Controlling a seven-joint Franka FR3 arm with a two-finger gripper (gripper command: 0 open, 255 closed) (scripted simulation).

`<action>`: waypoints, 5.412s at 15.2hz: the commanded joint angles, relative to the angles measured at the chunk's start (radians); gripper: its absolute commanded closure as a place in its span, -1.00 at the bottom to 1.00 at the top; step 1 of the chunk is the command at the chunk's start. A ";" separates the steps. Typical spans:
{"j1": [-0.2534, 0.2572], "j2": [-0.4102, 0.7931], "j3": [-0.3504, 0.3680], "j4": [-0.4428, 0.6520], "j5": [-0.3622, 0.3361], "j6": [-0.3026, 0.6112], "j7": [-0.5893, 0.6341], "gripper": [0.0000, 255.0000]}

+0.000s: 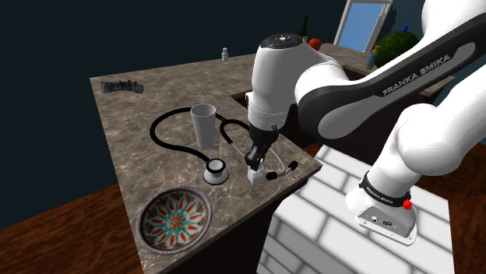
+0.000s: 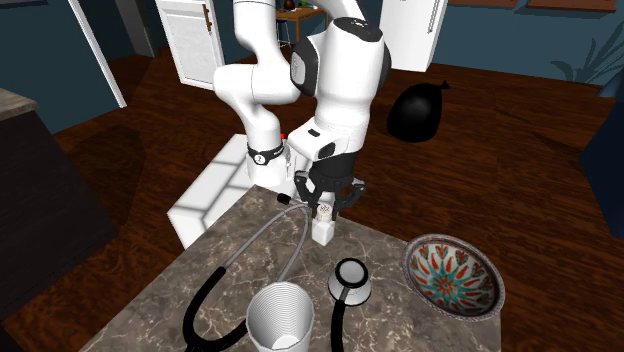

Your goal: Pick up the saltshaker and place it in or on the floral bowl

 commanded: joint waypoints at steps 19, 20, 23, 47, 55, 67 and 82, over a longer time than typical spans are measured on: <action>0.021 -0.125 -0.069 0.153 0.028 -0.271 -0.059 1.00; 0.021 -0.129 -0.072 0.163 0.028 -0.285 -0.061 1.00; 0.021 -0.139 -0.081 0.196 0.027 -0.328 -0.066 1.00; 0.201 0.730 0.192 1.108 -0.478 -0.598 0.503 1.00; 0.187 0.738 0.186 1.009 -0.489 -0.497 0.524 1.00; 0.185 0.770 0.170 0.914 -0.521 -0.383 0.557 1.00; 0.194 0.749 0.183 0.988 -0.498 -0.471 0.540 -1.00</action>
